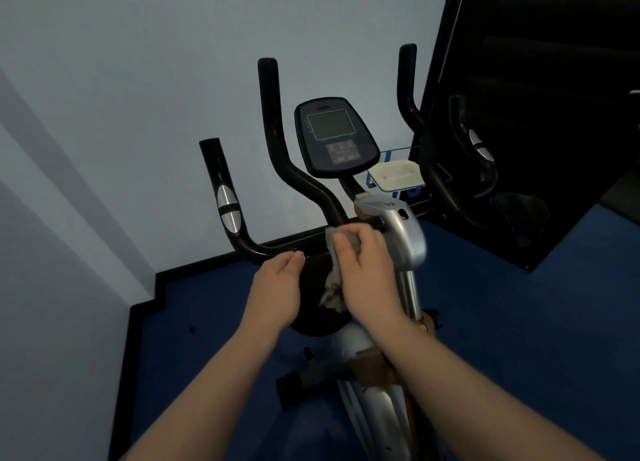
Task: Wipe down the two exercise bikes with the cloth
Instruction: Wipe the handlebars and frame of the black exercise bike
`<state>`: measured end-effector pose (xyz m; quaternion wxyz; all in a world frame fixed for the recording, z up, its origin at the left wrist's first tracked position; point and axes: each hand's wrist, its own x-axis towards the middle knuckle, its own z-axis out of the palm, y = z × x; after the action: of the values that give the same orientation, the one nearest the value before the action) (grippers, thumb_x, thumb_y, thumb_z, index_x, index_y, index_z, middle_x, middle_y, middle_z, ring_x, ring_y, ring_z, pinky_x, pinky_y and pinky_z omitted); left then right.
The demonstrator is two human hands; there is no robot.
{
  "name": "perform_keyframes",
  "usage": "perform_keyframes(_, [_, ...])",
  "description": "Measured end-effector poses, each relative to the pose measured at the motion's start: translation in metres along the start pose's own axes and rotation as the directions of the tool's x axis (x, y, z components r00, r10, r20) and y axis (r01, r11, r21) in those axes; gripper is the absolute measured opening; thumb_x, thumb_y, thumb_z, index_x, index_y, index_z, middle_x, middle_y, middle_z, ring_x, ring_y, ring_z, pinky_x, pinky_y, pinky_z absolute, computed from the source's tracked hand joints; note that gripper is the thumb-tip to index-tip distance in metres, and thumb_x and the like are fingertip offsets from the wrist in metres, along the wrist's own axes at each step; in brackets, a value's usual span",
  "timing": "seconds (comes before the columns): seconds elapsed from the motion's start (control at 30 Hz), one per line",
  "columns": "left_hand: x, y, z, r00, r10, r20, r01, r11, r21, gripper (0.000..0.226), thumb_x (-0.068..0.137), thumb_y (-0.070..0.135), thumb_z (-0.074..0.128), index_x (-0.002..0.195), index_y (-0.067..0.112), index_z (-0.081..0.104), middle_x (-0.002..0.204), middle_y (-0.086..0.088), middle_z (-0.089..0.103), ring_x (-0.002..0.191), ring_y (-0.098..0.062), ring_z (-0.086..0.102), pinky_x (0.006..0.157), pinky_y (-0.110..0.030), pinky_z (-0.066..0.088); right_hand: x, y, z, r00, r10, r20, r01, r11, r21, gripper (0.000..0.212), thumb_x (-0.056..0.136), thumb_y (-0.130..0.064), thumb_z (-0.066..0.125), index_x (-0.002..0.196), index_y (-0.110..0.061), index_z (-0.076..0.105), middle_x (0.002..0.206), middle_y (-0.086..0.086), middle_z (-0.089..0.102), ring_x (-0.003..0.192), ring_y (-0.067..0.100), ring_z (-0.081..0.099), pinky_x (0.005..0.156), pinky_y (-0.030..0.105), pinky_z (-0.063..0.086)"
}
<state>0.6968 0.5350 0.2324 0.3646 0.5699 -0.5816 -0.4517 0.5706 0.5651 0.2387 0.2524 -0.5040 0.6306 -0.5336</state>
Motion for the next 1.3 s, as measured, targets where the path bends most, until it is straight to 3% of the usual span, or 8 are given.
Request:
perform_keyframes(0.13, [-0.001, -0.001, 0.0, 0.999, -0.044, -0.001, 0.044, 0.997, -0.058, 0.036, 0.102, 0.027, 0.046, 0.088, 0.008, 0.073, 0.09, -0.011, 0.073, 0.091, -0.028, 0.067, 0.085, -0.043, 0.049, -0.034, 0.016, 0.003, 0.993, -0.008, -0.114, 0.01, 1.0, 0.017, 0.011, 0.102, -0.03, 0.044, 0.107, -0.025, 0.053, 0.102, -0.009, 0.049, 0.091, -0.015, 0.047, 0.071, 0.0, 0.035])
perform_keyframes(0.3, [0.0, 0.001, -0.001, 1.0, -0.012, 0.001, 0.012, 0.998, -0.059, 0.039, 0.102, 0.025, 0.044, 0.09, -0.005, 0.067, 0.09, -0.019, 0.07, 0.085, -0.03, 0.065, 0.08, -0.043, 0.048, -0.011, 0.007, 0.004, 0.999, 0.014, -0.046, -0.018, 0.995, -0.094, 0.009, 0.101, -0.031, 0.044, 0.102, -0.029, 0.053, 0.099, -0.016, 0.045, 0.09, -0.001, 0.05, 0.074, 0.017, 0.042])
perform_keyframes(0.43, [-0.002, -0.002, 0.0, 1.0, 0.013, -0.017, -0.014, 0.998, -0.055, 0.041, 0.102, 0.023, 0.044, 0.087, -0.011, 0.06, 0.083, -0.022, 0.064, 0.075, -0.021, 0.056, 0.071, -0.038, 0.043, -0.047, 0.019, 0.007, 0.994, -0.005, -0.112, 0.004, 1.0, -0.006, 0.016, 0.101, -0.035, 0.041, 0.112, -0.029, 0.052, 0.107, -0.012, 0.048, 0.096, -0.009, 0.05, 0.074, 0.003, 0.039])
perform_keyframes(0.57, [0.001, -0.003, 0.0, 0.999, 0.036, -0.014, -0.037, 0.998, -0.043, 0.04, 0.101, 0.022, 0.043, 0.084, -0.009, 0.06, 0.083, -0.023, 0.065, 0.076, -0.025, 0.057, 0.073, -0.044, 0.045, -0.02, 0.012, -0.001, 0.999, -0.015, -0.05, 0.01, 0.995, -0.095, 0.008, 0.101, -0.028, 0.045, 0.102, -0.027, 0.052, 0.1, -0.014, 0.047, 0.089, -0.007, 0.049, 0.071, 0.005, 0.037])
perform_keyframes(0.7, [-0.002, -0.005, 0.002, 0.998, 0.029, -0.049, -0.033, 0.996, -0.081, 0.038, 0.101, 0.021, 0.046, 0.082, -0.007, 0.063, 0.077, -0.015, 0.065, 0.073, -0.017, 0.056, 0.069, -0.033, 0.042, -0.036, 0.014, 0.013, 0.984, -0.015, -0.177, 0.018, 1.0, 0.015, 0.013, 0.101, -0.029, 0.045, 0.11, -0.025, 0.054, 0.105, -0.014, 0.047, 0.096, -0.005, 0.05, 0.078, 0.005, 0.039])
perform_keyframes(1.0, [-0.005, -0.005, 0.003, 0.997, -0.004, -0.082, -0.005, 0.994, -0.11, 0.036, 0.1, 0.022, 0.047, 0.083, -0.003, 0.066, 0.085, -0.019, 0.068, 0.08, -0.029, 0.063, 0.075, -0.044, 0.048, -0.038, 0.016, 0.014, 0.977, -0.022, -0.211, 0.033, 0.998, 0.049, 0.011, 0.101, -0.028, 0.045, 0.107, -0.025, 0.054, 0.104, -0.011, 0.048, 0.094, -0.01, 0.05, 0.075, 0.002, 0.039])
perform_keyframes(1.13, [-0.005, -0.006, 0.003, 0.998, 0.006, -0.062, -0.013, 0.995, -0.097, 0.038, 0.101, 0.022, 0.046, 0.078, -0.004, 0.063, 0.079, -0.018, 0.066, 0.072, -0.019, 0.058, 0.068, -0.034, 0.043, -0.048, 0.024, 0.007, 0.995, 0.042, -0.093, -0.037, 0.998, 0.049, 0.019, 0.099, -0.039, 0.041, 0.109, -0.026, 0.051, 0.105, -0.009, 0.051, 0.094, -0.005, 0.053, 0.074, 0.01, 0.042])
perform_keyframes(1.3, [-0.003, -0.004, 0.003, 0.997, -0.002, -0.08, -0.008, 0.992, -0.128, 0.035, 0.1, 0.02, 0.047, 0.082, -0.005, 0.065, 0.088, -0.021, 0.068, 0.083, -0.031, 0.063, 0.082, -0.049, 0.049, -0.01, 0.011, -0.006, 0.999, 0.037, -0.004, -0.037, 0.999, -0.029, 0.014, 0.101, -0.031, 0.047, 0.101, -0.022, 0.058, 0.1, -0.006, 0.054, 0.088, -0.009, 0.052, 0.07, 0.003, 0.038])
